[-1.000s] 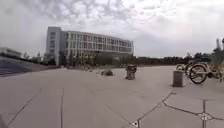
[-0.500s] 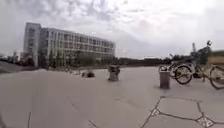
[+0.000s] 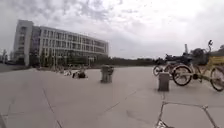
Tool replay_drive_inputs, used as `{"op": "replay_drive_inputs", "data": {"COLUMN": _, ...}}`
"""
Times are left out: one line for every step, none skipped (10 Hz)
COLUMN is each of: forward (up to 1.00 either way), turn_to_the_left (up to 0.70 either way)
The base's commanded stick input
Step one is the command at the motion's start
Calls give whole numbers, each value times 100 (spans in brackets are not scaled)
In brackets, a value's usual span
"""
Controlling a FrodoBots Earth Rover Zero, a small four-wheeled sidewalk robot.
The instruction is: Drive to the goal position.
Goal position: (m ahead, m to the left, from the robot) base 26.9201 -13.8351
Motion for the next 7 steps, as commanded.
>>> {"op": "replay_drive_inputs", "data": {"forward": 70, "turn_to_the_left": 0}}
{"op": "replay_drive_inputs", "data": {"forward": 70, "turn_to_the_left": 0}}
{"op": "replay_drive_inputs", "data": {"forward": 70, "turn_to_the_left": 0}}
{"op": "replay_drive_inputs", "data": {"forward": 70, "turn_to_the_left": 0}}
{"op": "replay_drive_inputs", "data": {"forward": 70, "turn_to_the_left": -16}}
{"op": "replay_drive_inputs", "data": {"forward": 70, "turn_to_the_left": -27}}
{"op": "replay_drive_inputs", "data": {"forward": 70, "turn_to_the_left": -34}}
